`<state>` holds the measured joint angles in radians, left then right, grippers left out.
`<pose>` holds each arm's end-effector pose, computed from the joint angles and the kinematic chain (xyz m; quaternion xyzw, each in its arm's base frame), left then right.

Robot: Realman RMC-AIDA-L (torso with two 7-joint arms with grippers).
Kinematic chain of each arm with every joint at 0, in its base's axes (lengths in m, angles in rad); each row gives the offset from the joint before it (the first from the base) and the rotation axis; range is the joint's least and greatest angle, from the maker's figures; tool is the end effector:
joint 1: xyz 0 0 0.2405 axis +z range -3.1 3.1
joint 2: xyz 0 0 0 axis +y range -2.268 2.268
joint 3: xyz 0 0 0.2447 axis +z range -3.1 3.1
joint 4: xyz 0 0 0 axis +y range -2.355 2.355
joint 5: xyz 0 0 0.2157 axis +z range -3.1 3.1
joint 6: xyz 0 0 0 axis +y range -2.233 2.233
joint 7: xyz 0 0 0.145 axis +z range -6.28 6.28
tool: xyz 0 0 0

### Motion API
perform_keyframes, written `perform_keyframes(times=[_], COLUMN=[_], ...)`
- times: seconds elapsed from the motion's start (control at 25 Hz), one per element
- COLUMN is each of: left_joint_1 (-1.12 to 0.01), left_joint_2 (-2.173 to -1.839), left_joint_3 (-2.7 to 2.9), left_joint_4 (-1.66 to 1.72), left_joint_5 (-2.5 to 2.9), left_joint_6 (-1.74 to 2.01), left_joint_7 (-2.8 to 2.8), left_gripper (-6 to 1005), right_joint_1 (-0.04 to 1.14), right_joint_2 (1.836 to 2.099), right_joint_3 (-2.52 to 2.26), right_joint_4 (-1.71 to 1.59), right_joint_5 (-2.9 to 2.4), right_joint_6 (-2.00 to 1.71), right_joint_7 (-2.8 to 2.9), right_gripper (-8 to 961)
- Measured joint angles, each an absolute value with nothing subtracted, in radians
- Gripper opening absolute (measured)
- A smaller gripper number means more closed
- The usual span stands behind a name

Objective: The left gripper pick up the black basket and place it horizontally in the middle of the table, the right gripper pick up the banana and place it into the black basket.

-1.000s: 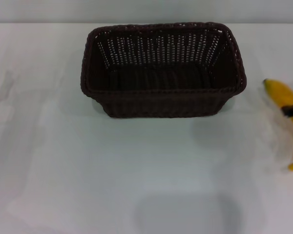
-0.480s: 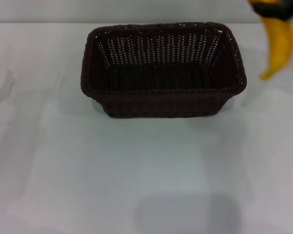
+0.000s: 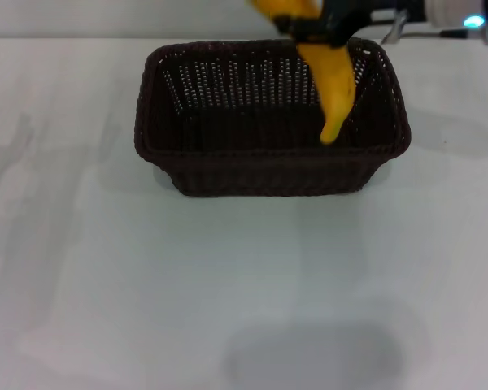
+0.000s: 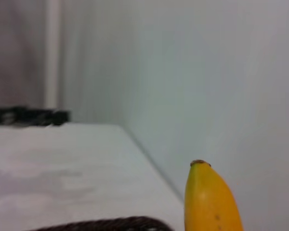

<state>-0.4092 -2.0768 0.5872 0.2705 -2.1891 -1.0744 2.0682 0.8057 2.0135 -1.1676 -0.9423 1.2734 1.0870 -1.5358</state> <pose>-0.3628 0.3406 0.0554 -0.5786 -0.4381 -0.4487 0.5215 0.0949 0.4432 0.0227 -0.9568 0.0133 0.1552 0.2456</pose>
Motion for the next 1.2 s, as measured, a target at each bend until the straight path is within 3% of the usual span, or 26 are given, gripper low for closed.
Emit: perform_keyframes(times=[0.24, 0.48, 0.68, 0.84, 1.2], left_joint_1=[-0.421, -0.418, -0.416, -0.417, -0.424], left_joint_2=[-2.077, -2.078, -2.079, -2.083, -2.086], left_joint_3=[0.584, 0.583, 0.583, 0.583, 0.583], left_joint_4=[0.257, 0.256, 0.254, 0.221, 0.11], left_joint_5=[-2.189, -2.204, -2.211, -2.265, -2.37], left_joint_6=[-1.078, -1.079, -1.079, -1.1, -1.229], left_joint_7=[2.069, 2.075, 2.11, 2.227, 2.507], left_gripper=[837, 837, 837, 838, 838], right_joint_1=[0.809, 0.73, 0.597, 0.473, 0.442], right_joint_2=[2.02, 2.015, 2.016, 2.012, 2.017], right_joint_3=[-1.293, -1.292, -1.155, -1.039, -0.8], right_joint_4=[-0.892, -0.909, -0.917, -0.749, -0.344], right_joint_5=[1.292, 1.446, 1.729, 2.165, 2.389], right_joint_6=[1.031, 0.944, 0.986, 1.17, 1.322], right_joint_7=[-1.615, -1.626, -1.731, -2.004, -2.466], right_gripper=[493, 721, 869, 869, 869])
